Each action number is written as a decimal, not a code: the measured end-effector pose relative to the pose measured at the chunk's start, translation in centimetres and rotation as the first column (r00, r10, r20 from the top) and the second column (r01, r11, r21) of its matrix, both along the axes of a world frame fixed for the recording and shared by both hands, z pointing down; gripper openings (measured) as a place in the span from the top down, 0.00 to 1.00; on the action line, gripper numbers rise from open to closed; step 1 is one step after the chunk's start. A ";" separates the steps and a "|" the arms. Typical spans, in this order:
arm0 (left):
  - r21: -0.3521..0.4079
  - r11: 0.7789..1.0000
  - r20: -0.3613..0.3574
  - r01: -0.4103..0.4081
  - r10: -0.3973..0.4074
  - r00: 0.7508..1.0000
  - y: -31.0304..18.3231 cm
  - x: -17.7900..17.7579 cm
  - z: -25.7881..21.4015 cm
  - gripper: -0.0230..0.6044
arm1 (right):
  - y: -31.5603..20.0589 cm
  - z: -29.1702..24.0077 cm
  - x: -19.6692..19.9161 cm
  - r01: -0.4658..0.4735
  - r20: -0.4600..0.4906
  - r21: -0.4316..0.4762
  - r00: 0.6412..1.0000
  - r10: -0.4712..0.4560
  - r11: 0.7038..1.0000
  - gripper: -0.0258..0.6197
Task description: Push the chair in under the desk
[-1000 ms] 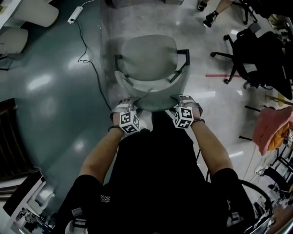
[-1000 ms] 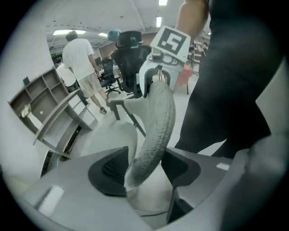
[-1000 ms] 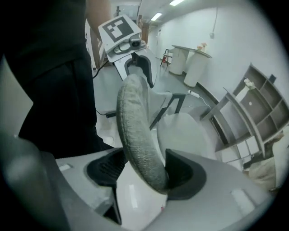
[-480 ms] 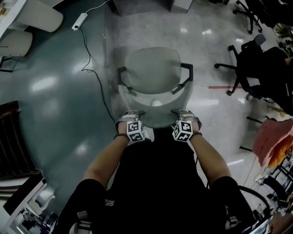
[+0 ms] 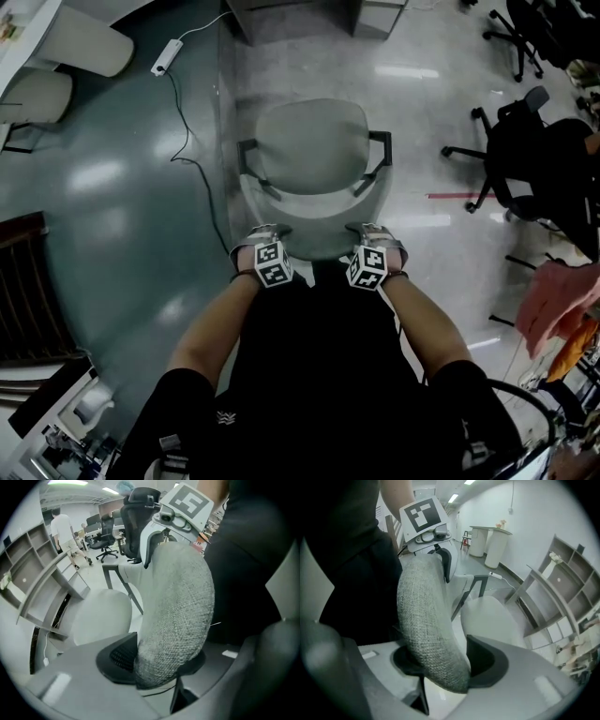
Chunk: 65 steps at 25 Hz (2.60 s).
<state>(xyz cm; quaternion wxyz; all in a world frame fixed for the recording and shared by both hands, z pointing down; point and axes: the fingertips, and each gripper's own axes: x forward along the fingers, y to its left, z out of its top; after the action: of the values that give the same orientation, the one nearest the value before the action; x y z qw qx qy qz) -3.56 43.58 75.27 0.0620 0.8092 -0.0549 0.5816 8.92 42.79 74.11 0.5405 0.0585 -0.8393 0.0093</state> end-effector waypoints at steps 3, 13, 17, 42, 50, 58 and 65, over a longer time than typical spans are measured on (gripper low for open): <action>-0.015 1.000 -0.006 0.014 -0.014 1.000 -2.7 0.0 -0.5 0.67 | -2.7 -0.2 -0.1 0.002 0.003 0.002 1.000 -0.002 1.000 0.62; -0.024 1.000 -0.011 -0.020 0.020 1.000 -10.2 -1.9 -0.7 0.67 | -10.0 -0.4 -2.0 -0.021 -0.009 -0.010 1.000 0.020 1.000 0.62; -0.026 1.000 -0.011 -0.013 0.013 1.000 -13.6 -2.1 -0.9 0.67 | -13.5 -0.5 -2.1 -0.026 -0.021 -0.017 0.999 0.026 1.000 0.62; -0.049 0.998 -0.035 -0.035 0.034 0.999 -31.6 -3.5 -1.2 0.66 | -31.8 -0.4 -3.4 -0.079 -0.104 -0.016 0.992 0.077 0.997 0.61; -0.042 0.998 -0.024 -0.044 0.043 0.999 -37.9 -4.9 -0.9 0.66 | -37.8 -0.2 -4.7 -0.083 -0.082 -0.006 0.993 0.082 0.997 0.61; -0.048 0.998 -0.014 -0.037 0.036 0.999 -45.4 -4.5 -1.3 0.66 | -45.4 -0.6 -4.3 -0.076 -0.081 -0.001 0.994 0.076 0.997 0.62; -0.051 0.999 -0.009 -0.018 0.018 1.000 -51.3 -4.3 -1.3 0.66 | -51.3 -0.6 -4.1 -0.068 -0.079 -0.016 0.995 0.066 0.998 0.62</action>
<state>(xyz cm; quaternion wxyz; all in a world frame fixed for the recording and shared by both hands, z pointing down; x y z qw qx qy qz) -7.82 -7.72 74.00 0.0777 0.8103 -0.0323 0.5799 4.85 -8.48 73.52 0.5730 0.0819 -0.8148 0.0331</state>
